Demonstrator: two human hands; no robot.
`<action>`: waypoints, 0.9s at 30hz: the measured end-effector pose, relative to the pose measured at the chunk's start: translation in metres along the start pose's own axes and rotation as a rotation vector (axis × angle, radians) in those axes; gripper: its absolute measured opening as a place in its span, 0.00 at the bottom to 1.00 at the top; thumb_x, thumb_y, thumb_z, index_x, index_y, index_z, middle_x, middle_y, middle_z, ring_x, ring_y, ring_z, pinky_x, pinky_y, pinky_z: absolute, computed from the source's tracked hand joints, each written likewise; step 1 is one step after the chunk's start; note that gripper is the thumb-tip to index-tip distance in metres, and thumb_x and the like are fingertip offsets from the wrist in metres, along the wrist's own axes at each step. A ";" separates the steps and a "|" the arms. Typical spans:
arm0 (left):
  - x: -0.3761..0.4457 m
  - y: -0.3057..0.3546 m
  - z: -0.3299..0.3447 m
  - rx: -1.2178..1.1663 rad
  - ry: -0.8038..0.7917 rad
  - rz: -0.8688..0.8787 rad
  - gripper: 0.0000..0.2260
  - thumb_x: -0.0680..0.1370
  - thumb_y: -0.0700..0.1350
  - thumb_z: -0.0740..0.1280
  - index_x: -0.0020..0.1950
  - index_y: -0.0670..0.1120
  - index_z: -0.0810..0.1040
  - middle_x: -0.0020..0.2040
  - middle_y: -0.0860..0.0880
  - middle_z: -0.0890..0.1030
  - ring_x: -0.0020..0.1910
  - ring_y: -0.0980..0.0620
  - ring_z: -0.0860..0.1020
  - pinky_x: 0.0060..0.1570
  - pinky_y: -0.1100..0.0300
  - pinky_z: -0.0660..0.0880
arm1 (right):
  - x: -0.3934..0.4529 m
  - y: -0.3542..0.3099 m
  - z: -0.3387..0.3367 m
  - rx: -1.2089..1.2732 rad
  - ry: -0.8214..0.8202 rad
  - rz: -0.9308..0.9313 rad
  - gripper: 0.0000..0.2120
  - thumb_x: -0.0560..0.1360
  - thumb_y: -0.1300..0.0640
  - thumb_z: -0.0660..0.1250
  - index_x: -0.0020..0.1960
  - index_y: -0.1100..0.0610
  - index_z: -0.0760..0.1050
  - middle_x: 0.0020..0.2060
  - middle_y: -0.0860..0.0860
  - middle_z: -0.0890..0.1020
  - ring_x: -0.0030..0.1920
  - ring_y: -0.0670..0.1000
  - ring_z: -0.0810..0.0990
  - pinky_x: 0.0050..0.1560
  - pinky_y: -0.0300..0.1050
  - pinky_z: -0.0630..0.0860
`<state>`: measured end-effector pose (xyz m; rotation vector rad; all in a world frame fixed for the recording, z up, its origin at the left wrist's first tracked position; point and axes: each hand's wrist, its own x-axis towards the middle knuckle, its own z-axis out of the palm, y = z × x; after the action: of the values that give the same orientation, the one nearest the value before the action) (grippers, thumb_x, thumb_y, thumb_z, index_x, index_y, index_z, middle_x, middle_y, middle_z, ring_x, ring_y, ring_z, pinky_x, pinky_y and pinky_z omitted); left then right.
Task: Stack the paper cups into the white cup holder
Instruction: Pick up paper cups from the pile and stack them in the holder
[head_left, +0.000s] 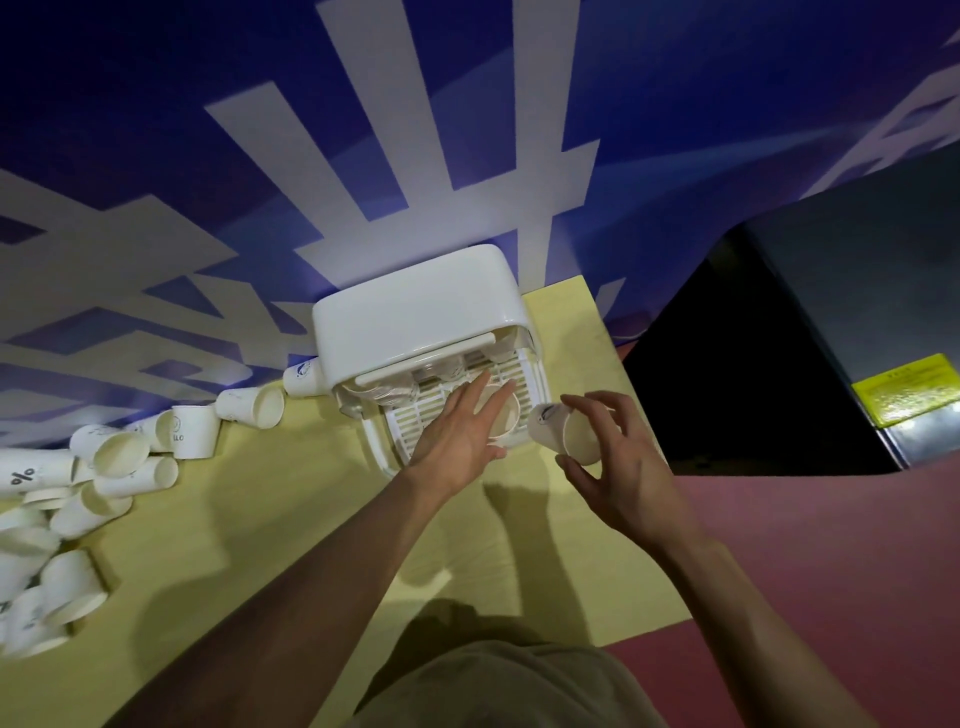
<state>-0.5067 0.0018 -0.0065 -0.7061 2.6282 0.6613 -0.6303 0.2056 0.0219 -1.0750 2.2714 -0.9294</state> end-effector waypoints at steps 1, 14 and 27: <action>-0.005 -0.001 0.001 -0.015 0.030 -0.005 0.40 0.79 0.49 0.71 0.82 0.59 0.48 0.82 0.53 0.47 0.81 0.48 0.50 0.70 0.47 0.68 | 0.005 -0.007 0.000 0.003 -0.003 -0.020 0.30 0.76 0.52 0.74 0.74 0.43 0.66 0.71 0.48 0.65 0.64 0.53 0.75 0.56 0.43 0.77; -0.083 -0.031 -0.001 -0.190 0.332 -0.061 0.31 0.79 0.46 0.69 0.80 0.53 0.60 0.74 0.51 0.62 0.72 0.49 0.65 0.67 0.54 0.72 | 0.068 -0.043 0.051 -0.438 -0.192 -0.226 0.32 0.74 0.49 0.75 0.75 0.49 0.67 0.69 0.55 0.71 0.62 0.59 0.75 0.39 0.54 0.81; -0.172 -0.106 0.022 -0.327 0.356 -0.235 0.30 0.79 0.44 0.69 0.78 0.54 0.63 0.72 0.53 0.65 0.69 0.51 0.66 0.69 0.54 0.70 | 0.074 -0.053 0.077 -0.532 -0.219 -0.096 0.36 0.75 0.46 0.75 0.78 0.52 0.65 0.74 0.59 0.71 0.69 0.64 0.71 0.64 0.60 0.75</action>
<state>-0.3044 -0.0029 0.0122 -1.3143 2.7069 0.9824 -0.5981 0.0923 0.0012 -1.4318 2.3492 -0.2121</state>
